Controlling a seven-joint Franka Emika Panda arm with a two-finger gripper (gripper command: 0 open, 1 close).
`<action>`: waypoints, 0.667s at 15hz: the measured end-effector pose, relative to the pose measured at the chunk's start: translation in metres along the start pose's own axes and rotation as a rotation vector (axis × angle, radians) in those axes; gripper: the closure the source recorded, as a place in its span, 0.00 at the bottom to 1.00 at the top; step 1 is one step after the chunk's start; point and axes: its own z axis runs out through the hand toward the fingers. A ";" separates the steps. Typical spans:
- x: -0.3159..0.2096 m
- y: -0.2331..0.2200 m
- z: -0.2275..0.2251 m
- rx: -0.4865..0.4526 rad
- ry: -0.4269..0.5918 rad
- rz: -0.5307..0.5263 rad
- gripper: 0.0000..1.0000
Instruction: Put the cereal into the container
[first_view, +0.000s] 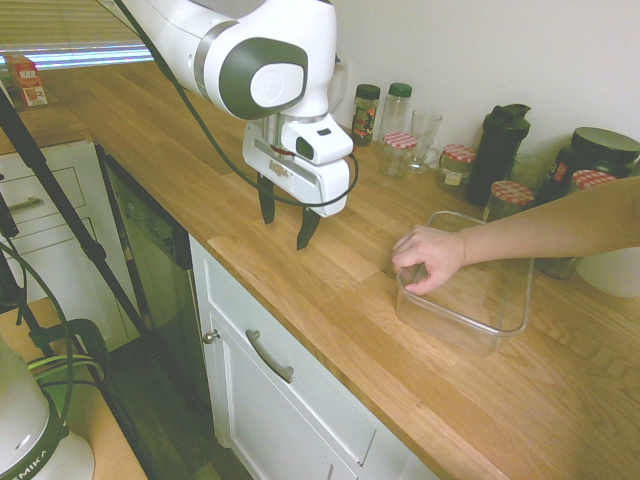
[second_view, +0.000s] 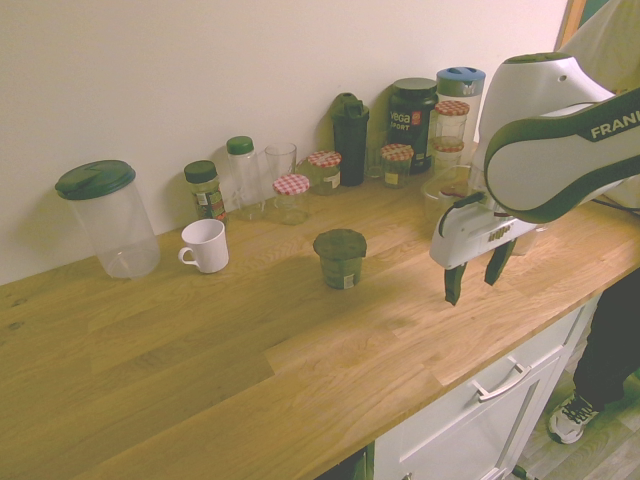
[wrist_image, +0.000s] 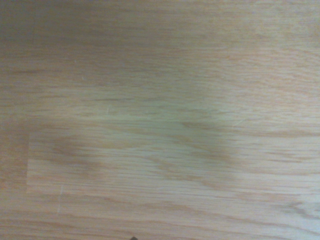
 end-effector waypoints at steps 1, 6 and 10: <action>0.000 0.000 0.001 -0.002 0.000 0.001 0.00; -0.009 -0.026 -0.007 0.076 0.093 -0.026 0.00; -0.019 -0.064 0.012 0.189 0.200 -0.054 0.00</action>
